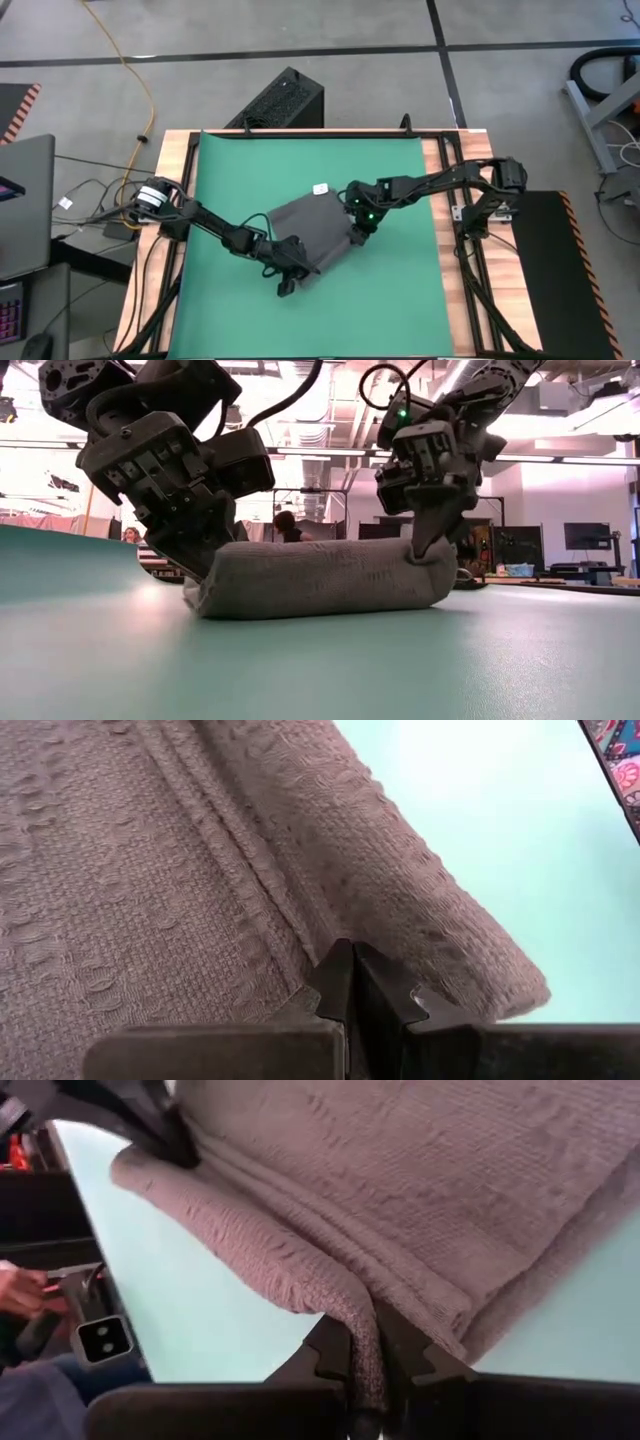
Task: Roll towel
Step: Roll the gray towel
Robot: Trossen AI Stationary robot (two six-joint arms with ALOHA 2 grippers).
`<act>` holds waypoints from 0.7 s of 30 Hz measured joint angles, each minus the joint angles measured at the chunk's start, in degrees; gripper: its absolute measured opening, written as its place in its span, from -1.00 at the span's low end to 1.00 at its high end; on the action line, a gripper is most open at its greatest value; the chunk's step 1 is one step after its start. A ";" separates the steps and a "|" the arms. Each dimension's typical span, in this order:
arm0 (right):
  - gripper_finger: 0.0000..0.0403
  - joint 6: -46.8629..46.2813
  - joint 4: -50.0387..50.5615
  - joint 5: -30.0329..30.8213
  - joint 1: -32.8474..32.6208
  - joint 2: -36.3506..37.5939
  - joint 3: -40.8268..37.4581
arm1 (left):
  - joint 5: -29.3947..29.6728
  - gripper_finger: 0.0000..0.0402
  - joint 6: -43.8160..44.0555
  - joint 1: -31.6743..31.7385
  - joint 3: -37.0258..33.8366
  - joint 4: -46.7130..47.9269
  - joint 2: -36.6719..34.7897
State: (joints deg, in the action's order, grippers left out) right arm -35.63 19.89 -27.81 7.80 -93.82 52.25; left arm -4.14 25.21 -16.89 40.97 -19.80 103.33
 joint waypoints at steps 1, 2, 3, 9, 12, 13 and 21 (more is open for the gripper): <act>-0.84 0.01 -0.07 0.12 0.01 -0.24 0.00 | -0.23 -1.00 -0.02 0.10 0.00 -0.08 0.00; -0.84 0.03 -0.15 0.25 0.01 -0.44 0.00 | -0.47 -1.00 -0.02 0.18 0.00 -0.16 0.00; -0.84 -0.03 -0.87 0.43 0.01 -0.97 0.00 | -0.71 -1.00 -0.04 0.18 0.00 -0.12 0.00; -0.84 -0.58 -4.34 1.23 0.47 -3.04 0.00 | -2.58 -1.00 -0.06 0.18 0.00 -0.20 0.00; -0.84 -0.59 -4.77 3.57 0.60 -3.08 0.02 | -2.77 -1.00 0.01 0.18 0.00 -0.40 0.00; -0.84 -1.11 -4.98 4.41 0.77 -3.08 0.04 | -2.78 -1.00 0.01 0.18 0.00 -0.47 0.00; -0.84 -5.15 -5.30 7.82 2.43 -5.01 0.11 | -4.16 -1.00 2.27 0.24 0.08 -1.36 0.00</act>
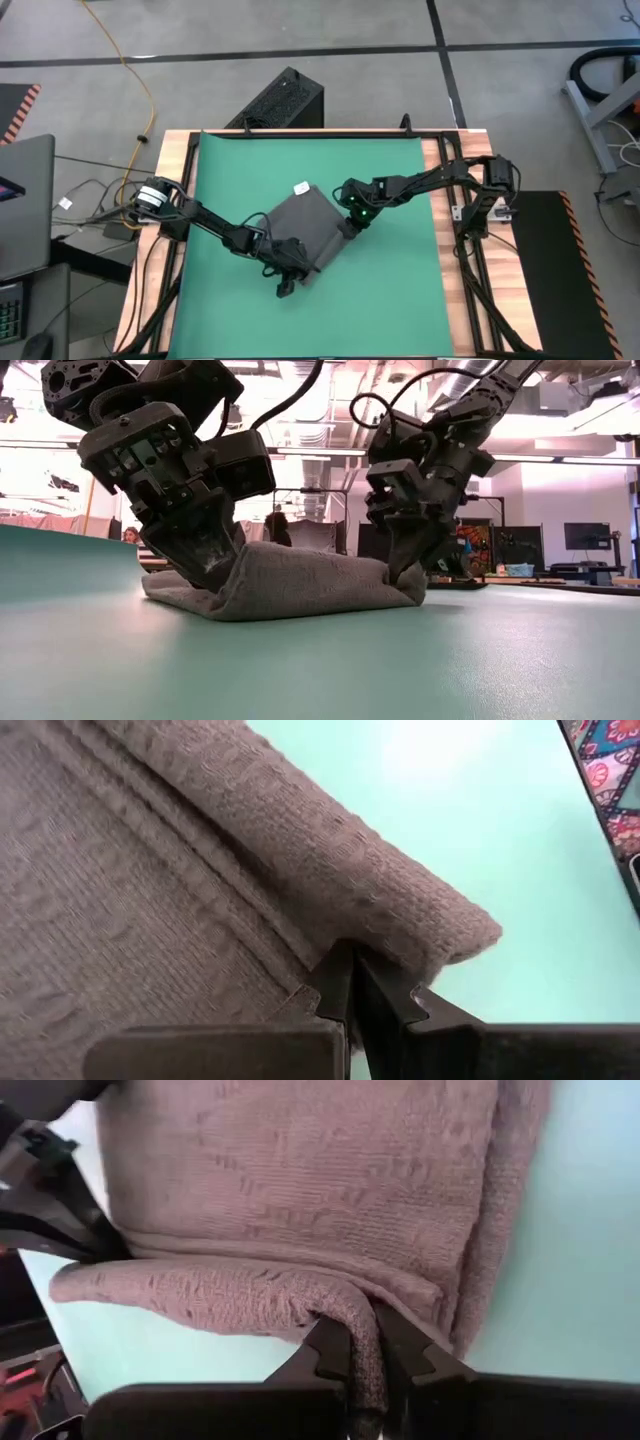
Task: Roll towel
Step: Roll the gray towel
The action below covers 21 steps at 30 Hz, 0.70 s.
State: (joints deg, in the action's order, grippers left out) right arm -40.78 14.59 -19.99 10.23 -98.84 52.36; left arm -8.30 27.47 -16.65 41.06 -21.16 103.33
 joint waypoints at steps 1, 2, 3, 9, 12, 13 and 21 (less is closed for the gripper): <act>-0.84 -0.20 -0.25 -0.04 0.02 -0.79 0.06 | -0.11 -1.00 0.80 0.00 0.13 -0.09 -0.02; -0.84 -0.36 -0.52 -0.08 0.04 -1.48 0.14 | -0.22 -1.00 1.61 -0.01 0.28 -0.13 -0.04; -0.84 -0.39 -0.68 -0.16 -0.01 -2.21 0.21 | -0.41 -1.00 2.32 -0.01 0.44 -0.14 -0.18; -0.84 -0.46 -0.71 0.15 -0.38 -5.20 0.93 | -2.91 -1.00 7.51 -0.16 1.32 0.47 -3.17; -0.84 -0.50 -0.74 0.47 -0.20 -5.23 0.98 | -5.32 -1.00 11.50 -0.24 1.62 0.16 -5.95; -0.84 -0.66 -0.78 0.49 -0.02 -5.24 0.98 | -6.07 -1.00 12.87 -0.37 1.62 0.33 -6.94; -0.84 -0.96 -1.54 0.49 -0.02 -5.34 0.89 | 2.38 -1.00 14.51 -3.91 1.70 5.48 -14.83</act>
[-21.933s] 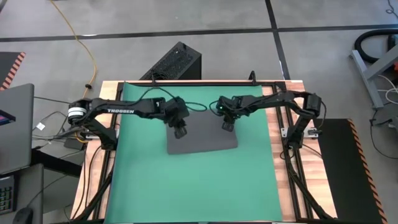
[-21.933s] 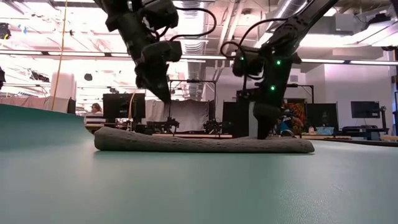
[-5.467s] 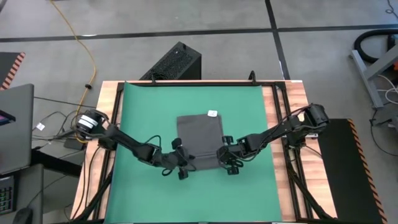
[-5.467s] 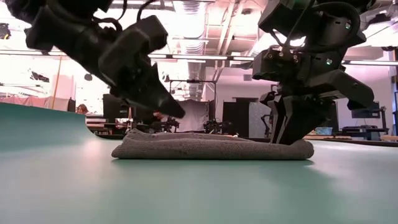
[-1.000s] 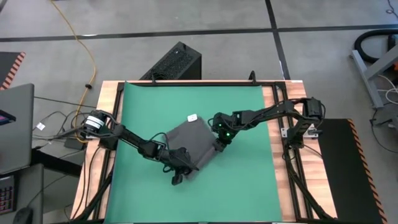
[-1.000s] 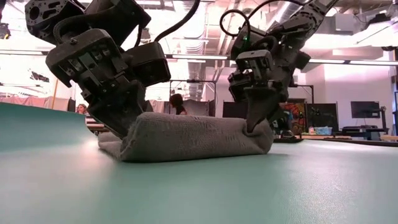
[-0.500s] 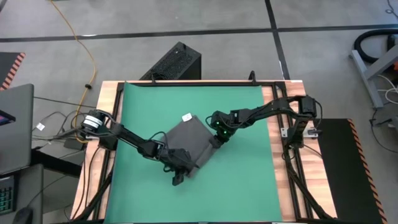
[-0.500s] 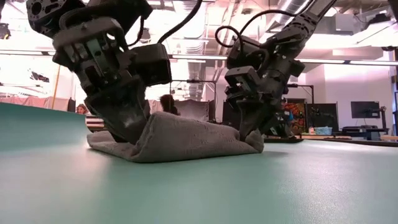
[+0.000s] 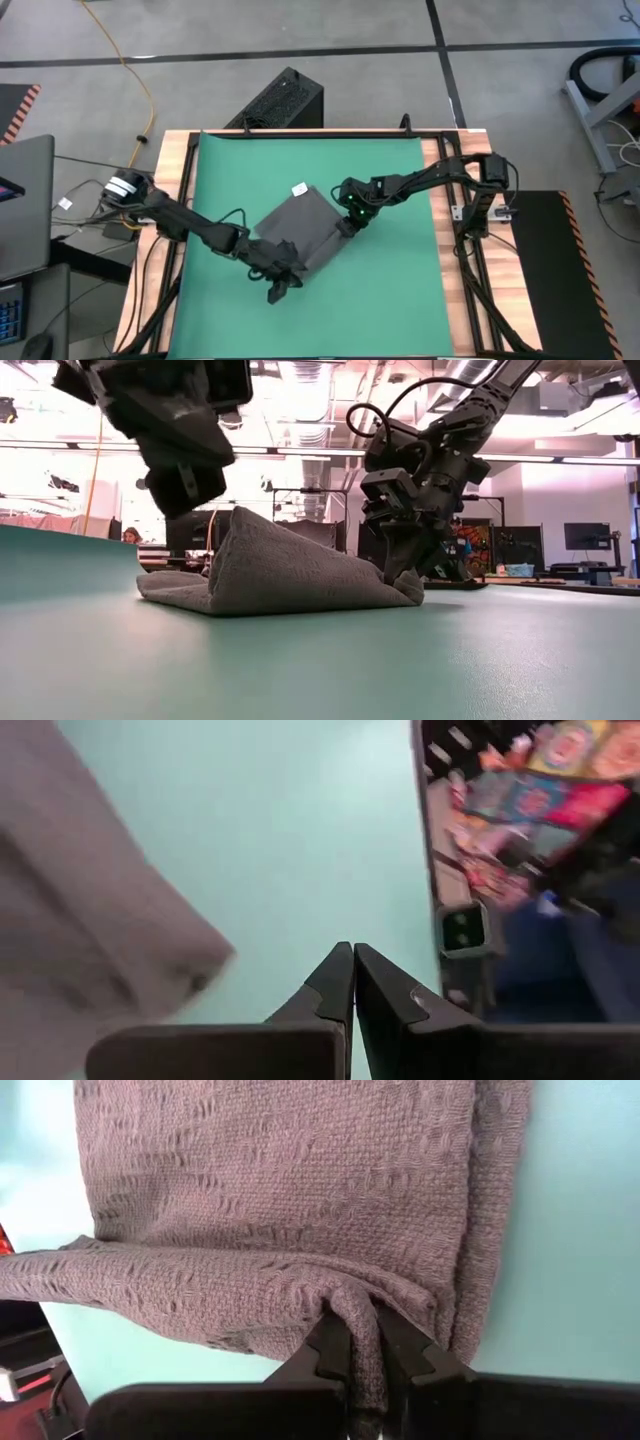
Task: Roll towel
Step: Roll the gray towel
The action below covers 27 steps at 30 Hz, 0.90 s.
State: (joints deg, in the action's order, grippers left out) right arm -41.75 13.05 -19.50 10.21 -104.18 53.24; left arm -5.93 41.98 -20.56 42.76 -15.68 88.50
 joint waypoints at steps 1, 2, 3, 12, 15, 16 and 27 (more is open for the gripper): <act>-0.84 0.01 -0.04 0.21 -0.05 0.00 0.00 | 3.46 -1.00 -0.86 -0.42 0.33 1.07 -0.48; -0.84 0.01 -0.08 0.25 -0.06 -0.02 -0.01 | 6.82 -1.00 -2.11 -0.80 0.96 2.56 -0.62; -0.84 -0.02 -0.08 0.22 -0.06 -0.02 -0.01 | 8.94 -1.00 -4.14 -1.03 1.91 4.38 -0.64; -0.84 -0.03 -0.40 0.34 -0.06 -0.07 -0.06 | 18.06 -1.00 -22.06 -1.94 11.24 15.19 0.59; -0.84 0.00 -0.57 0.38 -0.08 -0.09 -0.06 | 18.45 -1.00 -22.77 -1.18 11.07 18.95 1.06; -0.84 0.00 -0.57 0.38 -0.08 -0.09 -0.06 | 17.82 -1.00 -22.93 -0.81 11.07 19.13 1.81; -0.84 -0.19 -1.20 0.59 -0.10 -0.11 -0.08 | 16.91 -1.00 -28.89 -0.69 11.13 13.68 3.53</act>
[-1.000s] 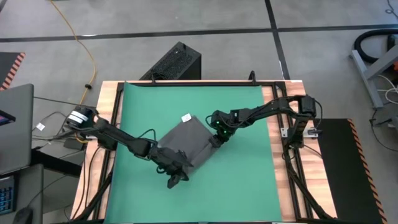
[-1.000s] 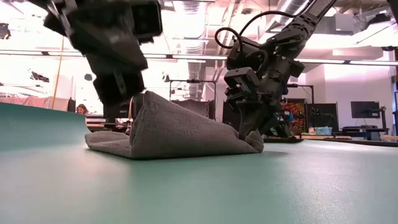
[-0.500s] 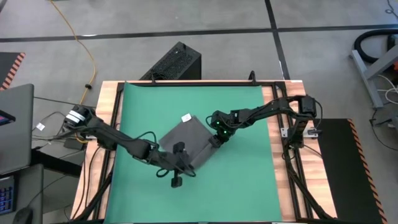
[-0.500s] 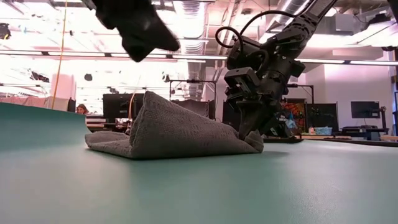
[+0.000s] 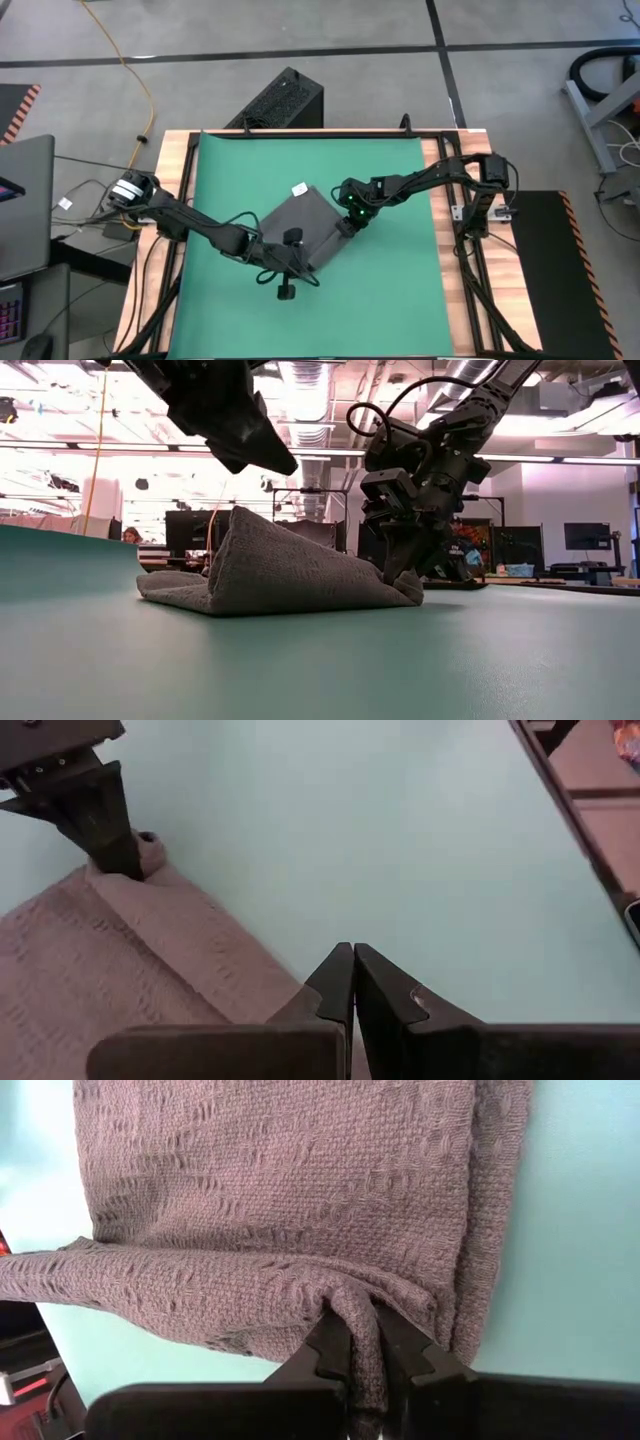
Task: Roll towel
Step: Roll the gray towel
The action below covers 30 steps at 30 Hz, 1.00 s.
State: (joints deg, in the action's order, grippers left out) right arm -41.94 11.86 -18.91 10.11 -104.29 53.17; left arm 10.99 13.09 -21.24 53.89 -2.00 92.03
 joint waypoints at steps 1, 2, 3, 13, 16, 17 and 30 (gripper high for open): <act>-0.84 0.02 -0.02 0.04 0.00 0.00 0.00 | -0.59 -1.00 -0.66 0.08 0.00 0.24 0.07; -0.84 0.00 -0.11 0.03 0.00 -0.01 -0.02 | -1.25 -1.00 -1.41 0.17 0.00 0.23 0.67; -0.84 0.01 -0.09 0.02 0.00 -0.02 -0.02 | -2.23 -1.00 -2.11 0.33 0.02 0.16 1.29; -0.84 0.20 -0.28 0.47 -0.10 -0.02 0.04 | 1.63 -1.00 -2.13 0.40 2.25 8.42 5.66; -0.84 0.36 -0.31 0.76 -0.33 -0.02 0.02 | 3.32 -1.00 -0.29 0.40 2.31 10.57 5.66; -0.84 0.36 -0.30 0.73 -0.31 -0.02 0.02 | 3.23 -1.00 0.09 0.40 2.19 10.75 5.66; -0.71 0.39 -0.40 0.84 -0.32 -0.02 0.02 | 6.23 -1.00 7.39 0.29 -1.75 12.11 5.64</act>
State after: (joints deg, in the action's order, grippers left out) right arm -41.55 11.46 -18.06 9.79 -104.31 53.19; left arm 17.21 20.48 -20.95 52.14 10.11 97.67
